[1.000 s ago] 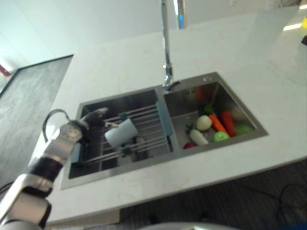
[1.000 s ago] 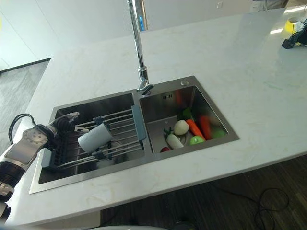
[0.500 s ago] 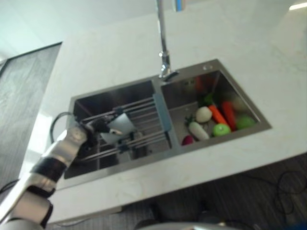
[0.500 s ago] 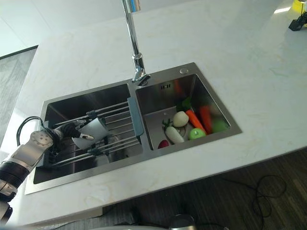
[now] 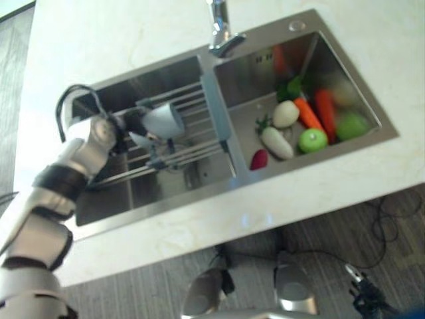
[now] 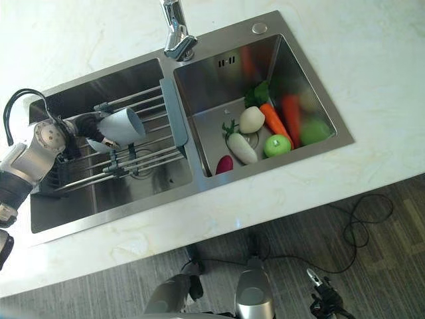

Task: Place the dishes in the dishwasher.

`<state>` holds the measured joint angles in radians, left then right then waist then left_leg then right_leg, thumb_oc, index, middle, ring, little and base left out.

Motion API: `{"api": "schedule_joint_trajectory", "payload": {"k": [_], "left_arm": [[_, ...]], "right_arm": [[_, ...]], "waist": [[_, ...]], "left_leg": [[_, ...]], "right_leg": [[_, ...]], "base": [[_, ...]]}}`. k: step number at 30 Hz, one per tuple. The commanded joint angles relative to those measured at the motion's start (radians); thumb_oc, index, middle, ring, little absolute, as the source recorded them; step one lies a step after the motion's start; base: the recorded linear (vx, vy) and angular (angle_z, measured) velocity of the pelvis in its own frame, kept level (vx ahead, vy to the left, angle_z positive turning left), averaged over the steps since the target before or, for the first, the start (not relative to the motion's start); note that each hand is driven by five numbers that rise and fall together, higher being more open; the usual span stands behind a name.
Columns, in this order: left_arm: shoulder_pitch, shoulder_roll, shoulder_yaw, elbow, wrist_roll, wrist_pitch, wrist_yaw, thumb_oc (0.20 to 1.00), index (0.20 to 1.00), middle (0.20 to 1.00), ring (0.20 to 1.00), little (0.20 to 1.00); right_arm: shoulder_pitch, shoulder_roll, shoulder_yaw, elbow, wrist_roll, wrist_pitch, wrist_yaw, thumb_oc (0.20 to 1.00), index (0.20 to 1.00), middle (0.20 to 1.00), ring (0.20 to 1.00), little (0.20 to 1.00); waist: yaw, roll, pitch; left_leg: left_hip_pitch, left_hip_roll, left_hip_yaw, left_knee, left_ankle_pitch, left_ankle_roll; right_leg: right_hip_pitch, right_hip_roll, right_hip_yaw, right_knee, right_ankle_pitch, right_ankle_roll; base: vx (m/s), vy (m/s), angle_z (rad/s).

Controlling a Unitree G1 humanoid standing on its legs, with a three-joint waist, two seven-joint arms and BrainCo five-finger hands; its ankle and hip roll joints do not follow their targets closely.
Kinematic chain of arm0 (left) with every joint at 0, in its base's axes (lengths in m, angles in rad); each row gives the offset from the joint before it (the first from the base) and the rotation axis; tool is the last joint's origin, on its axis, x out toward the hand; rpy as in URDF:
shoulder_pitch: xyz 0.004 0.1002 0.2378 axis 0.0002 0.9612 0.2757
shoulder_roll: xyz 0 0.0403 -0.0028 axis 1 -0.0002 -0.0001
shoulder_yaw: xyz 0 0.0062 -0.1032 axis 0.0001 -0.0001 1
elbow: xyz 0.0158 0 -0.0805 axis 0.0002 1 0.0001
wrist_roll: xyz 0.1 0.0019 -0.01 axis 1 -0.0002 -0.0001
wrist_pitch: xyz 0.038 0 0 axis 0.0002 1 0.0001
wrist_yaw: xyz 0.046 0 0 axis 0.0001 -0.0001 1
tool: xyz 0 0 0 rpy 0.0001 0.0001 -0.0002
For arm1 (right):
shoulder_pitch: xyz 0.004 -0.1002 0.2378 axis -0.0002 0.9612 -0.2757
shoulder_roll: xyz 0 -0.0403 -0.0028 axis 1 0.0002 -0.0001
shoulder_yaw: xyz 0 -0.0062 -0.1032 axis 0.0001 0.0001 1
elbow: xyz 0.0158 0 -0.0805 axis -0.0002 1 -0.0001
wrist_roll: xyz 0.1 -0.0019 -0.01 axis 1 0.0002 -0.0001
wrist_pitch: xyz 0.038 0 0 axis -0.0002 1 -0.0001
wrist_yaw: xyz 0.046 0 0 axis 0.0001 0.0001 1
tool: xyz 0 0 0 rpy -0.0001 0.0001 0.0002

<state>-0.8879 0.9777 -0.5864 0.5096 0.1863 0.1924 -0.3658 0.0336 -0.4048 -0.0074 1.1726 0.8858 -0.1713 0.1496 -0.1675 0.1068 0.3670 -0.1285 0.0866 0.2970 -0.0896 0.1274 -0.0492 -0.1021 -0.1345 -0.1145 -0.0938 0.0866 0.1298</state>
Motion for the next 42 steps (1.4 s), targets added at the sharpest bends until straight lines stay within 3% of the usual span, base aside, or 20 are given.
{"api": "schedule_joint_trajectory", "payload": {"k": [1, 4, 6, 9, 22, 25, 28, 30, 33, 36, 39, 40, 42], "left_arm": [[0.095, -0.024, -0.045, 0.098, 0.057, -0.016, 0.011, 0.200, 0.200, 0.200, 0.200, 0.200], [0.079, -0.012, -0.034, 0.072, 0.036, -0.082, 0.106, 0.200, 0.200, 0.200, 0.200, 0.200], [0.038, 0.039, 0.033, 0.036, -0.015, -0.151, 0.288, 0.200, 0.200, 0.200, 0.200, 0.200], [0.029, 0.083, 0.113, -0.022, 0.013, -0.226, 0.388, 0.200, 0.200, 0.200, 0.200, 0.200], [0.235, 0.172, 0.426, -0.312, -0.045, -0.248, 0.502, 0.200, 0.200, 0.200, 0.200, 0.200], [0.333, 0.193, 0.552, -0.379, -0.091, -0.294, 0.578, 0.200, 0.200, 0.200, 0.200, 0.200], [0.477, 0.155, 0.691, -0.446, -0.134, -0.363, 0.645, 0.200, 0.200, 0.200, 0.200, 0.200], [0.618, 0.047, 0.808, -0.549, -0.197, -0.450, 0.692, 0.200, 0.200, 0.200, 0.200, 0.200], [0.733, -0.101, 0.856, -0.617, -0.201, -0.534, 0.779, 0.200, 0.200, 0.200, 0.200, 0.200], [0.778, -0.155, 0.883, -0.623, -0.193, -0.554, 0.834, 0.200, 0.200, 0.200, 0.200, 0.200], [0.822, -0.187, 0.915, -0.638, -0.209, -0.547, 0.842, 0.200, 0.200, 0.200, 0.200, 0.200], [0.841, -0.213, 0.928, -0.644, -0.222, -0.563, 0.814, 0.200, 0.200, 0.200, 0.200, 0.200], [0.836, -0.232, 0.920, -0.637, -0.227, -0.571, 0.804, 0.200, 0.200, 0.200, 0.200, 0.200]], "right_arm": [[0.016, 0.009, 0.025, -0.003, 0.035, -0.043, 0.002, 1.000, 1.000, 1.000, 1.000, 1.000], [0.021, 0.020, 0.029, -0.002, 0.040, -0.049, -0.002, 1.000, 1.000, 1.000, 1.000, 1.000], [0.041, 0.039, 0.029, -0.017, 0.027, -0.053, -0.017, 1.000, 1.000, 1.000, 1.000, 1.000], [0.060, 0.054, 0.016, -0.002, 0.022, -0.062, -0.019, 1.000, 1.000, 1.000, 1.000, 1.000], [0.131, 0.097, -0.035, 0.030, -0.051, -0.059, -0.060, 1.000, 1.000, 1.000, 1.000, 1.000], [0.140, 0.111, -0.047, 0.040, -0.068, -0.065, -0.057, 1.000, 1.000, 1.000, 1.000, 1.000], [0.143, 0.126, -0.043, 0.027, -0.100, -0.061, -0.063, 1.000, 1.000, 1.000, 1.000, 1.000], [0.137, 0.138, -0.021, 0.025, -0.132, -0.065, -0.063, 1.000, 1.000, 1.000, 1.000, 1.000], [0.120, 0.147, 0.009, 0.031, -0.148, -0.061, -0.068, 1.000, 1.000, 1.000, 1.000, 1.000], [0.099, 0.146, 0.042, 0.045, -0.198, -0.054, -0.058, 1.000, 1.000, 1.000, 1.000, 1.000], [0.090, 0.142, 0.074, 0.048, -0.262, -0.040, -0.050, 1.000, 1.000, 1.000, 1.000, 1.000], [0.084, 0.142, 0.087, 0.046, -0.284, -0.038, -0.056, 1.000, 1.000, 1.000, 1.000, 1.000], [0.072, 0.136, 0.085, 0.052, -0.289, -0.037, -0.063, 1.000, 1.000, 1.000, 1.000, 1.000]], "waist": [[-0.026, -0.048, -0.045], [-0.020, -0.050, -0.060], [-0.016, -0.050, -0.084], [-0.006, -0.050, -0.113], [0.038, -0.045, -0.229], [0.071, -0.050, -0.245], [0.098, -0.056, -0.253], [0.125, -0.063, -0.256], [0.162, -0.074, -0.271], [0.193, -0.079, -0.278], [0.225, -0.077, -0.268], [0.244, -0.084, -0.245], [0.243, -0.098, -0.232]], "left_leg": [[0.039, -0.014, -0.084, 0.002, -0.106, -0.010], [0.044, -0.012, -0.080, 0.002, -0.107, -0.013], [0.059, -0.010, -0.073, 0.002, -0.113, -0.016], [0.074, -0.009, -0.072, 0.002, -0.119, -0.021], [0.153, 0.004, -0.070, 0.002, -0.146, -0.030], [0.168, 0.008, -0.089, 0.002, -0.152, -0.032], [0.184, 0.013, -0.099, 0.002, -0.153, -0.036], [0.202, 0.021, -0.119, 0.002, -0.150, -0.040], [0.212, 0.034, -0.160, 0.002, -0.147, -0.052], [0.213, 0.055, -0.182, 0.012, -0.128, -0.073], [0.188, 0.085, -0.195, 0.024, -0.074, -0.106], [0.149, 0.085, -0.177, 0.075, -0.060, -0.116], [0.120, 0.043, -0.118, 0.193, -0.116, -0.084]], "right_leg": [[-0.039, -0.014, 0.043, 0.007, 0.016, 0.043], [-0.034, -0.015, 0.029, 0.007, 0.015, 0.043], [-0.019, -0.018, 0.019, 0.007, 0.007, 0.043], [-0.001, -0.021, 0.007, 0.007, -0.001, 0.043], [0.097, -0.018, -0.034, 0.007, -0.047, 0.040], [0.122, -0.015, -0.051, 0.007, -0.063, 0.034], [0.143, -0.008, -0.059, 0.007, -0.078, 0.023], [0.173, 0.008, -0.062, 0.007, -0.098, 0.006], [0.206, 0.029, -0.083, 0.007, -0.122, -0.016], [0.227, 0.052, -0.102, 0.009, -0.139, -0.040], [0.249, 0.076, -0.131, 0.013, -0.151, -0.061], [0.275, 0.082, -0.177, 0.016, -0.168, -0.073], [0.272, 0.067, -0.220, 0.025, -0.166, -0.079]], "base": [[-0.04, -0.007, -0.01], [-0.03, -0.008, 0.00], [0.00, 0.000, 0.00], [0.01, -0.002, 0.07], [0.08, -0.005, 0.08], [0.06, -0.059, 0.15], [0.04, -0.066, 0.08], [0.02, -0.112, 0.16], [0.01, -0.145, 0.38], [-0.01, -0.166, 0.46], [-0.09, -0.129, 0.34], [-0.24, -0.109, 0.55], [-0.25, -0.057, 1.74]]}}
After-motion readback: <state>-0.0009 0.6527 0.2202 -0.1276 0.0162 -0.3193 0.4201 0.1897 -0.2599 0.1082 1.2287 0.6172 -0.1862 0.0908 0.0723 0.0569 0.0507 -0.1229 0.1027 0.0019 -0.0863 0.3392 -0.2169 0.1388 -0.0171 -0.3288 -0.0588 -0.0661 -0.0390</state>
